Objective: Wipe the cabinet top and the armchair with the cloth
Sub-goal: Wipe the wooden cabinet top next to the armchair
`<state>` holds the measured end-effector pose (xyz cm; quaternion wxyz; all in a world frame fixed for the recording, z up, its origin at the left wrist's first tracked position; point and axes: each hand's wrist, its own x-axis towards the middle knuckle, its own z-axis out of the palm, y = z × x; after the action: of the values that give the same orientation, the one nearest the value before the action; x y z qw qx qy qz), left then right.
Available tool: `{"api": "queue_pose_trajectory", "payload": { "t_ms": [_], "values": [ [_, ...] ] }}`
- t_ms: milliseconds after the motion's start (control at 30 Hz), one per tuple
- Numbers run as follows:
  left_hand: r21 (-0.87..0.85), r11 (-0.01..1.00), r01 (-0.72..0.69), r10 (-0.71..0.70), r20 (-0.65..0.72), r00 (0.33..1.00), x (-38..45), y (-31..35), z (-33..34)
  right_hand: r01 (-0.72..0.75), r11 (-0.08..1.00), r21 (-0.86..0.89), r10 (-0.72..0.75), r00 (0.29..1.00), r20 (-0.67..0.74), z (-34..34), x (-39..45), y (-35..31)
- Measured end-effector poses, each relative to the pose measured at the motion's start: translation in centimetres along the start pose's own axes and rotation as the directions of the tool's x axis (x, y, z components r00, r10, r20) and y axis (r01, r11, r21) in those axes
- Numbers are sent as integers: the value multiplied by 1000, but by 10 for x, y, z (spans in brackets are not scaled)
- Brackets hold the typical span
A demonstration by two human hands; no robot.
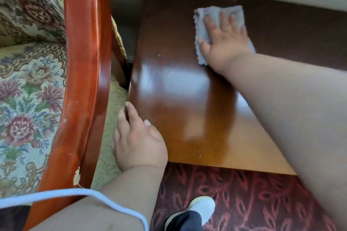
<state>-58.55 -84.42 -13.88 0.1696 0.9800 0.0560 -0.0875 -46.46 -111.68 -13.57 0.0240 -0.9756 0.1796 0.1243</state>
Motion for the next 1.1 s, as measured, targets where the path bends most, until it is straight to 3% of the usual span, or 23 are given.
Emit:
{"api": "queue_pose_trajectory", "payload": {
  "t_ms": [67,167,233,367,467,533,567,633,733,800,833,900,1000,1100],
  "values": [
    [3,1000,5,-5,-2,1000,2,0,0,-22,1000,5,22,1000,6,1,-9,-1],
    [1,1000,8,-8,-2,1000,1,-2,0,283,959,-30,-283,959,-10,23,-88,-33],
    [-6,1000,1,-1,-13,1000,1,0,0,463,886,-17,-463,886,24,38,-157,-42],
    [-1,1000,7,-7,-2,1000,1,0,-1,672,739,-49,-663,738,124,52,-236,-34],
    [15,1000,15,-15,4,1000,0,-2,0,819,572,-47,-803,570,172,49,-227,-21],
    [13,1000,3,-3,1,1000,-1,-3,-1,853,519,-43,-839,519,167,42,-190,-12],
    [13,1000,4,-4,3,1000,0,-3,0,838,541,-68,-825,544,150,37,-165,-8],
    [33,999,12,-13,19,1000,0,-2,0,722,680,-128,-716,691,100,26,-109,-5],
    [51,999,16,-19,43,999,1,-1,-2,329,943,-47,-329,944,10,10,-38,-21],
    [46,999,30,-33,54,998,-1,0,-3,117,993,29,-117,993,-8,6,-15,-50],
    [45,998,32,-35,55,998,-1,1,-4,96,994,52,-96,995,-16,9,-13,-70],
    [47,998,30,-32,54,998,-1,2,-5,239,967,84,-237,971,-41,18,-28,-111],
    [45,999,30,-32,52,998,1,3,-4,521,852,46,-520,853,-30,28,-72,-143],
    [29,999,32,-33,41,999,1,2,-4,681,733,-9,-680,732,30,33,-106,-117]
  ]
}}
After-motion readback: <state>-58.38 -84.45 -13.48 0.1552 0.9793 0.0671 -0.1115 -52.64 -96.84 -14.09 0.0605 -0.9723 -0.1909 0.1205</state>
